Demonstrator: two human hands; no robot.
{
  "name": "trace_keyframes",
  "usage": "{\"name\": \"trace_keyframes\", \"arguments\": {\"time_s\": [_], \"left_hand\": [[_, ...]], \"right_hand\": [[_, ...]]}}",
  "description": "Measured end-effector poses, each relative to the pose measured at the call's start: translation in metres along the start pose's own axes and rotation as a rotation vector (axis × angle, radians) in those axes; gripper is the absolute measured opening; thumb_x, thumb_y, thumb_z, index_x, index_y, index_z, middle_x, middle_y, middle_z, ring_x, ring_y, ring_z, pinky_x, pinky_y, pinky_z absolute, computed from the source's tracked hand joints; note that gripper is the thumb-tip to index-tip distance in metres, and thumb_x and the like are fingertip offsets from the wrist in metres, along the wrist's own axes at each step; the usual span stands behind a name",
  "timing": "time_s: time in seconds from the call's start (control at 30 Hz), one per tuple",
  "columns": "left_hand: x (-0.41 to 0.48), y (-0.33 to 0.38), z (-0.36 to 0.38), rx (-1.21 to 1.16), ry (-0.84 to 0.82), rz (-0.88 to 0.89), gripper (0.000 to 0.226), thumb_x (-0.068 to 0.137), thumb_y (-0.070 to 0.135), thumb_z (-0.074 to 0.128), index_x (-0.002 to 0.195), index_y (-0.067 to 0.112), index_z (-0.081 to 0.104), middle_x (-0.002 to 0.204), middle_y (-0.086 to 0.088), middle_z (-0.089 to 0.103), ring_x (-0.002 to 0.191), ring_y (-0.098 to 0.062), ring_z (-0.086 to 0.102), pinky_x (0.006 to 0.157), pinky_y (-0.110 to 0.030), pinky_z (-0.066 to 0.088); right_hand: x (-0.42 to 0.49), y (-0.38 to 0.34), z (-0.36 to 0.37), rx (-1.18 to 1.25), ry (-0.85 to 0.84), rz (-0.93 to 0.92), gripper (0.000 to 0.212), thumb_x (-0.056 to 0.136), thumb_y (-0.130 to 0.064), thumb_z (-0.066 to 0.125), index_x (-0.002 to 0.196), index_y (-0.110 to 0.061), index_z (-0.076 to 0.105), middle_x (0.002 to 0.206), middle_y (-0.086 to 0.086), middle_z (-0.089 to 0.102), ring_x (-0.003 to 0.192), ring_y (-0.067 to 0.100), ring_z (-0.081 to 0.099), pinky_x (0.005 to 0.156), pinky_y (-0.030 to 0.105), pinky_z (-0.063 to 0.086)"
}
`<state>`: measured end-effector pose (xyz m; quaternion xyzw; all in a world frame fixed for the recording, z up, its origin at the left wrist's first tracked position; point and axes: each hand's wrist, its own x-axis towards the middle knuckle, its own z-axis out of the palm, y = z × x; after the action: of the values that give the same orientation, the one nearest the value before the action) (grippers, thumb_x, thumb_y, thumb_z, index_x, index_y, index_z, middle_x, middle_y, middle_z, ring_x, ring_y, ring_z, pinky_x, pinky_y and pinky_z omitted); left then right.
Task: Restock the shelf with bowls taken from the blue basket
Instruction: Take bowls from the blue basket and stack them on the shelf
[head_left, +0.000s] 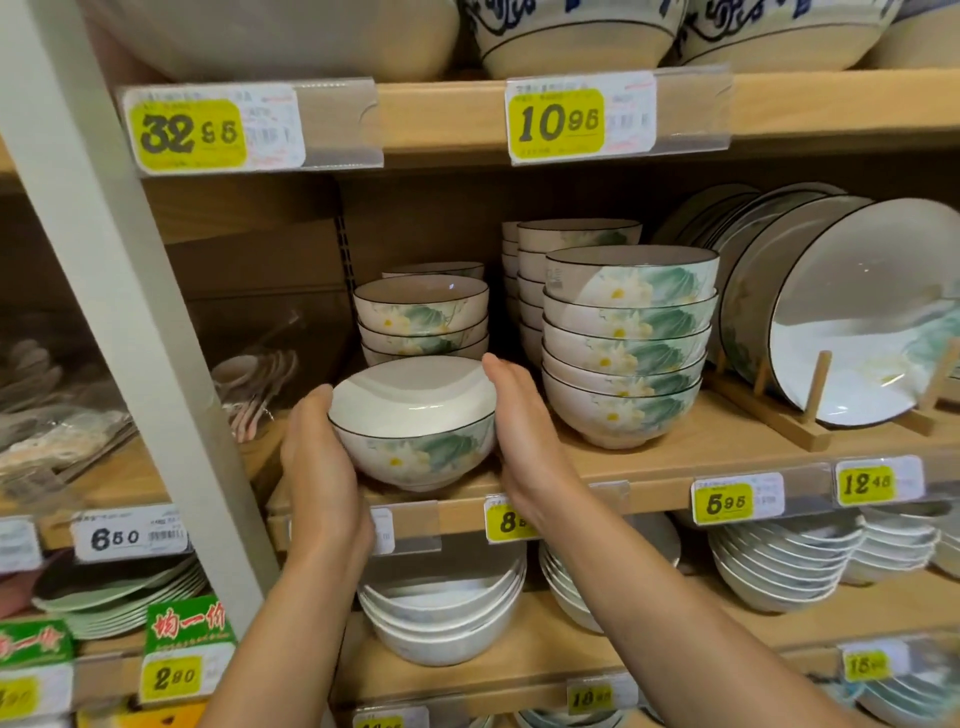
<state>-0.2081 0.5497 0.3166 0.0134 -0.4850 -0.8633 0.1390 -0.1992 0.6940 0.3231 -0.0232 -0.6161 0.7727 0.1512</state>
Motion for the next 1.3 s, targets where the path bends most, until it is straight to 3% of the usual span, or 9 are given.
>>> {"name": "trace_keyframes", "arguments": {"time_s": [0.13,0.3,0.5,0.7,0.87,0.97,1.07,1.17,1.3], "left_hand": [[-0.004,-0.005,0.003,0.042,0.000,0.006,0.049,0.079,0.044,0.053,0.124,0.025,0.063,0.119,0.000,0.069,0.113,-0.019,0.064,0.096,-0.040,0.051],[0.007,0.002,0.001,0.032,-0.055,-0.034,0.035,0.088,0.033,0.045,0.109,0.019,0.069,0.101,-0.001,0.076,0.096,-0.017,0.072,0.071,-0.029,0.054],[0.009,0.006,0.000,0.036,-0.076,-0.076,0.036,0.093,0.029,0.043,0.112,0.014,0.068,0.103,-0.003,0.076,0.097,-0.017,0.071,0.084,-0.034,0.054],[0.015,0.003,-0.003,0.020,-0.069,-0.103,0.031,0.093,0.030,0.045,0.110,0.018,0.068,0.100,0.000,0.076,0.093,-0.013,0.072,0.076,-0.030,0.054],[0.008,0.007,-0.003,0.055,-0.085,-0.122,0.033,0.093,0.035,0.044,0.112,0.020,0.067,0.100,-0.001,0.076,0.094,-0.016,0.071,0.077,-0.033,0.055],[-0.002,0.020,-0.002,0.122,-0.055,-0.122,0.038,0.092,0.039,0.044,0.114,0.017,0.067,0.109,-0.008,0.074,0.104,-0.024,0.069,0.089,-0.042,0.055],[-0.018,0.040,0.000,0.126,0.067,-0.082,0.050,0.094,0.039,0.046,0.137,0.015,0.053,0.137,-0.011,0.058,0.129,-0.031,0.051,0.110,-0.046,0.039],[-0.042,0.056,0.000,0.162,0.086,-0.029,0.049,0.099,0.037,0.041,0.144,0.019,0.044,0.145,0.002,0.049,0.123,-0.015,0.052,0.103,-0.035,0.043],[-0.090,0.069,-0.011,0.238,0.056,-0.001,0.048,0.100,0.036,0.038,0.144,0.019,0.045,0.142,0.004,0.049,0.115,-0.009,0.053,0.103,-0.031,0.042]], "right_hand": [[-0.010,0.000,0.006,-0.060,0.021,-0.031,0.051,0.087,-0.058,0.046,0.130,-0.031,0.044,0.122,-0.006,0.057,0.110,0.009,0.054,0.092,0.031,0.045],[-0.016,-0.001,0.009,-0.153,0.062,-0.097,0.062,0.075,-0.065,0.043,0.126,-0.030,0.044,0.126,-0.004,0.052,0.114,0.011,0.049,0.095,0.032,0.042],[-0.011,0.002,0.008,-0.152,0.035,-0.056,0.061,0.078,-0.065,0.043,0.126,-0.028,0.043,0.118,-0.004,0.057,0.106,0.007,0.054,0.080,0.024,0.042],[-0.008,0.004,0.008,-0.153,0.041,-0.059,0.075,0.066,-0.074,0.043,0.128,-0.032,0.042,0.117,-0.007,0.058,0.108,0.006,0.054,0.085,0.026,0.043],[-0.014,0.000,0.006,-0.169,0.021,-0.060,0.063,0.079,-0.067,0.044,0.129,-0.029,0.041,0.115,-0.007,0.057,0.107,0.007,0.054,0.088,0.027,0.043],[-0.018,-0.006,0.006,-0.191,0.035,-0.063,0.052,0.091,-0.058,0.044,0.132,-0.025,0.040,0.116,-0.006,0.057,0.104,0.005,0.054,0.086,0.026,0.044],[-0.027,-0.014,0.007,-0.265,0.093,-0.074,0.051,0.094,-0.057,0.039,0.134,-0.025,0.040,0.129,0.000,0.053,0.113,0.014,0.052,0.098,0.036,0.043],[-0.045,-0.026,0.006,-0.297,0.146,-0.110,0.051,0.096,-0.054,0.037,0.136,-0.022,0.040,0.138,0.004,0.049,0.125,0.021,0.046,0.109,0.044,0.036],[-0.092,-0.039,-0.006,-0.311,0.182,-0.197,0.049,0.098,-0.046,0.039,0.139,-0.020,0.040,0.142,0.000,0.045,0.129,0.016,0.041,0.106,0.031,0.033]]}}
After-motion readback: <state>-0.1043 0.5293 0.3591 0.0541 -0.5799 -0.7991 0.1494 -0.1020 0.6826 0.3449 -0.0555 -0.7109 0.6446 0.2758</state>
